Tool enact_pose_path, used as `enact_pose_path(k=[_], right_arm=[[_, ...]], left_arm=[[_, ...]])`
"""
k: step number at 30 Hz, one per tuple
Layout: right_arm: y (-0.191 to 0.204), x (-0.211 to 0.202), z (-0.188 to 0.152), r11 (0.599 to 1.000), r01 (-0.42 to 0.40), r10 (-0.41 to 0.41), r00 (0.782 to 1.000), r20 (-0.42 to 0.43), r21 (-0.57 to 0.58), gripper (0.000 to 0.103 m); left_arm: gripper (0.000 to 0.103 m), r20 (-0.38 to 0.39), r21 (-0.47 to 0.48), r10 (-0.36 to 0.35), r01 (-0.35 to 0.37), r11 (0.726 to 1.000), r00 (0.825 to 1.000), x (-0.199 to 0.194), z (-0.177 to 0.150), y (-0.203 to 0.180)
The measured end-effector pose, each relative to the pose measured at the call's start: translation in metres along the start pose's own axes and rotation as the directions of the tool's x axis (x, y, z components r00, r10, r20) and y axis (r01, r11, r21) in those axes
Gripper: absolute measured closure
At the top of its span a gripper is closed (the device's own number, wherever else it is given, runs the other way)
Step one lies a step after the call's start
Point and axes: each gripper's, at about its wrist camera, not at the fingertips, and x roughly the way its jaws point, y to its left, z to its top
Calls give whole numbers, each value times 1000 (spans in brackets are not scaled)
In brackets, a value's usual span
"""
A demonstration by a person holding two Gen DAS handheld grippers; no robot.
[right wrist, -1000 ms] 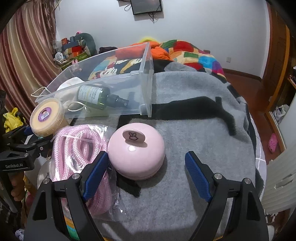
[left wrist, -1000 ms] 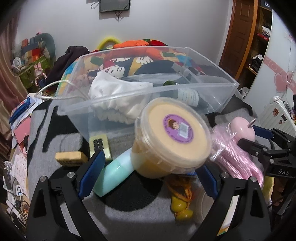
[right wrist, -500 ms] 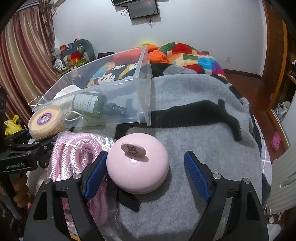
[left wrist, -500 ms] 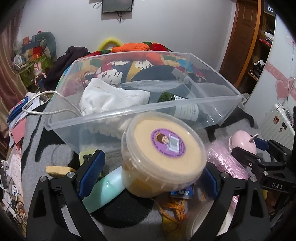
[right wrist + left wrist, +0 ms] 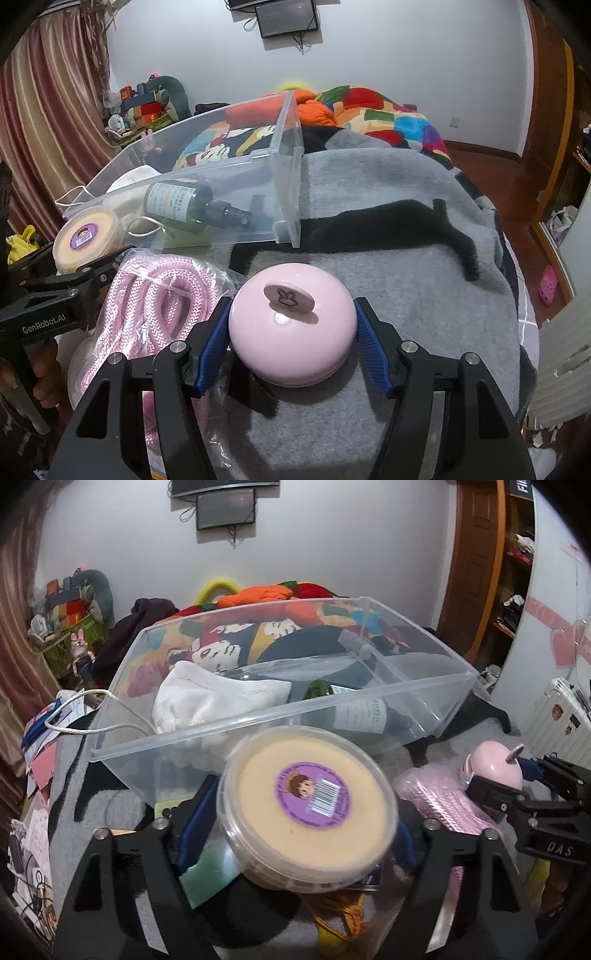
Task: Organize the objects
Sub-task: 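Move the right gripper to the pink round container and close on it, then lift the pink container with the right gripper while the left gripper approaches the cream tub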
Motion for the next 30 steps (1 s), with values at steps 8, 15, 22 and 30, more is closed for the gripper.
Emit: enact_pose_path(k=[8, 15, 22, 30], right_arm=[[-7, -13, 3, 1000, 0, 0, 1000, 29, 22, 43], [-6, -22, 7, 1000, -8, 7, 999, 50, 25, 43], [-1, -29, 12, 1000, -23, 22, 998, 67, 20, 43], [14, -39, 23, 999, -42, 43, 994, 100, -7, 43]], left_arm=[[32, 14, 5, -2, 2, 1000, 1000, -5, -3, -3], [35, 20, -17, -5, 5, 1000, 1000, -13, -4, 1], [35, 19, -33, -33, 33, 999, 999, -20, -6, 0], [35, 34, -54, -66, 68, 996, 997, -30, -8, 2]])
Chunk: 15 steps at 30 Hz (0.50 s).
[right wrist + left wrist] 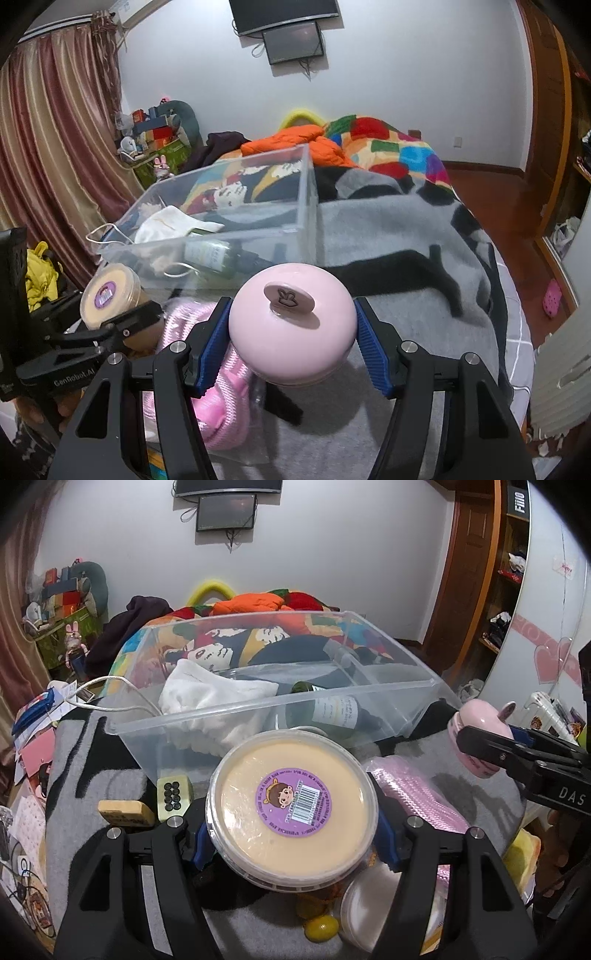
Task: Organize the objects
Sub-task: 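Lift the pink container with the right gripper while the left gripper approaches the cream tub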
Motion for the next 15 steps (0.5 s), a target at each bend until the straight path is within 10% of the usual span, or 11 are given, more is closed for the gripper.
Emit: enact_pose_path(k=[15], right_arm=[[23, -2, 16, 998, -47, 48, 998, 36, -40, 43]], left_arm=[[35, 56, -33, -4, 6, 999, 998, -24, 8, 9]])
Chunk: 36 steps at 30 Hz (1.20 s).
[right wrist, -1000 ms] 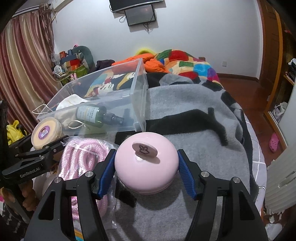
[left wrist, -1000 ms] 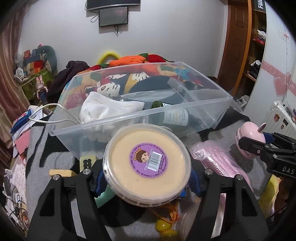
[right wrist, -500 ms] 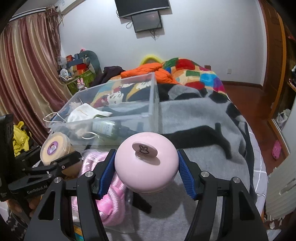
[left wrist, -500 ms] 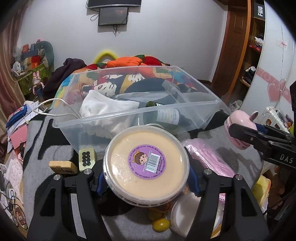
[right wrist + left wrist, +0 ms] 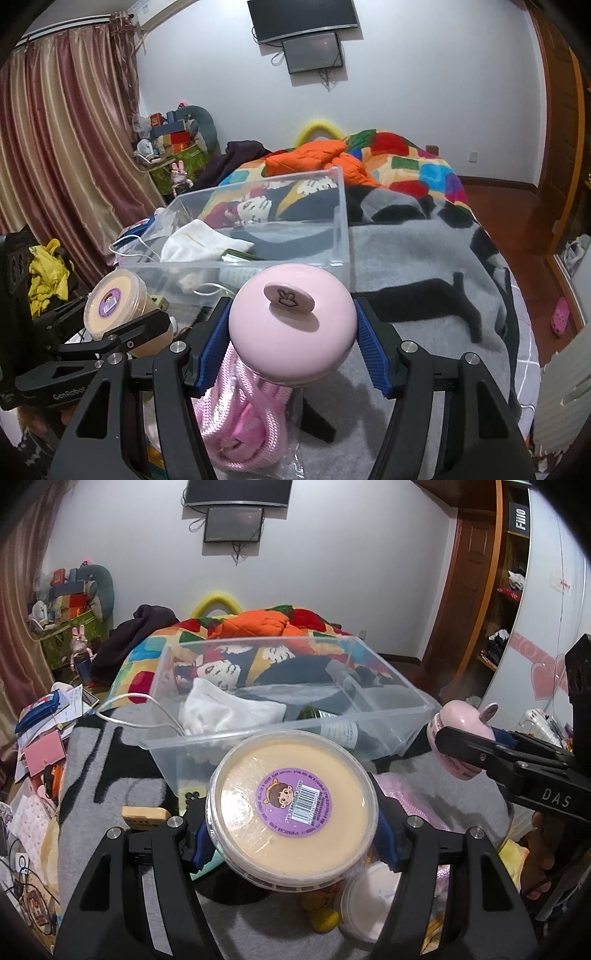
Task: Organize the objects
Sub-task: 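Lift the pink container with the right gripper while the left gripper approaches the cream tub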
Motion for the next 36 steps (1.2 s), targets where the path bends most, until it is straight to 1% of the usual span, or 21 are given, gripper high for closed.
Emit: enact_pose_path(k=[13, 18, 19, 20, 21, 23, 24, 27, 29, 33, 34, 36], right_arm=[[14, -3, 13, 999, -34, 36, 999, 39, -37, 43], [17, -1, 18, 998, -41, 43, 998, 46, -47, 43], [17, 0, 19, 998, -41, 43, 998, 48, -49, 43], [18, 0, 20, 998, -42, 45, 998, 50, -49, 43], [18, 1, 22, 998, -45, 47, 998, 52, -50, 43], [19, 2, 24, 997, -55, 58, 997, 55, -49, 43], [20, 2, 25, 997, -59, 62, 997, 56, -49, 43], [22, 4, 26, 997, -65, 68, 996, 57, -50, 43], [22, 6, 25, 996, -70, 73, 996, 52, -48, 43], [22, 9, 22, 996, -73, 75, 996, 37, -49, 43], [22, 10, 21, 996, -72, 74, 997, 31, -48, 43], [21, 10, 19, 996, -73, 75, 997, 25, -46, 43]], left_arm=[[35, 53, -33, 10, -8, 999, 999, -21, 14, 10], [36, 70, -46, 4, -1, 999, 998, -27, 21, 15], [43, 79, -47, 6, -3, 999, 997, -28, 22, 16], [59, 89, -43, 12, -8, 999, 996, -30, 24, 16], [65, 93, -36, 7, -4, 999, 996, -33, 27, 16], [65, 112, -30, -28, 31, 999, 993, -40, 33, 16], [65, 120, -23, -33, 36, 999, 992, -43, 34, 15], [65, 141, 16, 15, -17, 1000, 990, -45, 35, 10], [64, 123, 20, 13, -16, 1000, 992, -41, 31, 10], [64, 56, -1, 13, -13, 1000, 998, -27, 21, 17], [62, 45, -18, 0, 1, 1000, 999, -25, 19, 21], [50, 31, -50, -22, 23, 998, 999, -25, 17, 31]])
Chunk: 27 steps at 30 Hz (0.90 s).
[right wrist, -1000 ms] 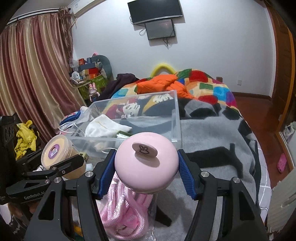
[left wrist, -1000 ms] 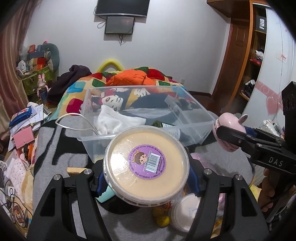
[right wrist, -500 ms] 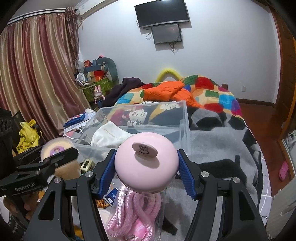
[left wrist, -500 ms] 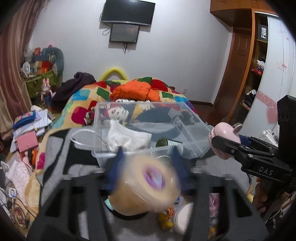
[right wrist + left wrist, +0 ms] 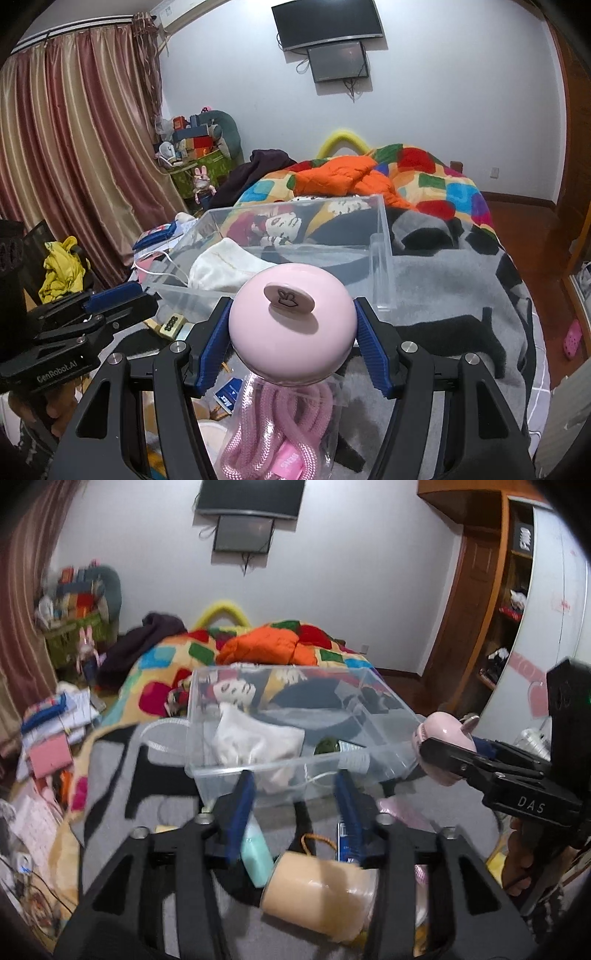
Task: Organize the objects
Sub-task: 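Lift the pink container with the right gripper while the left gripper approaches the cream tub, then close the left gripper on the cream tub while the right gripper holds the pink container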
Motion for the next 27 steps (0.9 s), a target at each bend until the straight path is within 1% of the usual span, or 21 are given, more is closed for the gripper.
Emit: enact_pose_path(k=[4, 6, 8, 11, 13, 16, 21, 24, 27], right_arm=[[-5, -1, -4, 1000, 5, -5, 1000, -5, 7, 43], [-8, 1, -5, 1000, 0, 0, 1000, -10, 19, 43], [-9, 3, -6, 1000, -6, 6, 1000, -17, 27, 43], [-9, 6, -8, 1000, -9, 10, 1000, -28, 28, 43], [-8, 6, -10, 1000, -8, 9, 999, -31, 25, 43], [-8, 5, -11, 1000, -9, 10, 999, -31, 25, 43], [-9, 6, -12, 1000, -8, 9, 999, -35, 28, 43], [-9, 7, -13, 1000, -11, 12, 999, -39, 29, 43], [-7, 10, -13, 1000, -14, 16, 999, -46, 27, 43]], left_arm=[[44, -19, -31, 16, -17, 999, 1000, -3, -7, 16], [35, -41, -46, -3, 1, 999, 999, -3, -14, 19], [34, -66, -52, -19, 15, 999, 998, -3, -24, 20], [28, -90, -43, -22, 18, 999, 996, -2, -38, 16], [28, -105, -46, -40, 35, 998, 994, 0, -45, 13], [28, -92, -56, -27, 22, 998, 995, -3, -49, 12], [28, -77, -116, -59, 50, 992, 995, -10, -47, 20], [27, -65, -103, -76, 69, 992, 995, -15, -46, 16], [27, -77, -67, -75, 70, 995, 994, -12, -49, 6]])
